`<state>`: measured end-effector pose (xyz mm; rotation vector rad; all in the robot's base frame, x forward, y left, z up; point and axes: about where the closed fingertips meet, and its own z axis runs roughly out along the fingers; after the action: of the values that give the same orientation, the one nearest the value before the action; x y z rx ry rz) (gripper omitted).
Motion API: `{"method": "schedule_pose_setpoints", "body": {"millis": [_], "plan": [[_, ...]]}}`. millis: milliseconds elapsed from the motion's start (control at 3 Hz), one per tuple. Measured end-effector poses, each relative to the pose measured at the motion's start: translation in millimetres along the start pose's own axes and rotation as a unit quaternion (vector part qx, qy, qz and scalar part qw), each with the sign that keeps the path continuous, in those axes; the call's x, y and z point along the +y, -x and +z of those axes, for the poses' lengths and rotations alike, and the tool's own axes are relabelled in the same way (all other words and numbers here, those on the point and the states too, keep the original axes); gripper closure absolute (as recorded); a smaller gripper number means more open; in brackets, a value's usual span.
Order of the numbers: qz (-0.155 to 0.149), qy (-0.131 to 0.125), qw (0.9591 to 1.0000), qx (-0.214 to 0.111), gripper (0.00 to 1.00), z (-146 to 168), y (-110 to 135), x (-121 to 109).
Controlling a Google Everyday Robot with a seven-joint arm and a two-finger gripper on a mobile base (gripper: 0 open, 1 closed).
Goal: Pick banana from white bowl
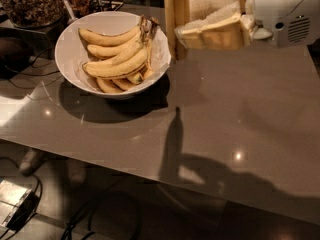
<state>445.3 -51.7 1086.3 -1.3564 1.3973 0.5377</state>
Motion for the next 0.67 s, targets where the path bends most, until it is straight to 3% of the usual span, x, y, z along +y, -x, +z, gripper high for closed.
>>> {"method": "schedule_pose_setpoints", "body": {"millis": [667], "plan": [[0.014, -0.09, 0.9959, 0.005, 1.0, -61, -13, 5]]}}
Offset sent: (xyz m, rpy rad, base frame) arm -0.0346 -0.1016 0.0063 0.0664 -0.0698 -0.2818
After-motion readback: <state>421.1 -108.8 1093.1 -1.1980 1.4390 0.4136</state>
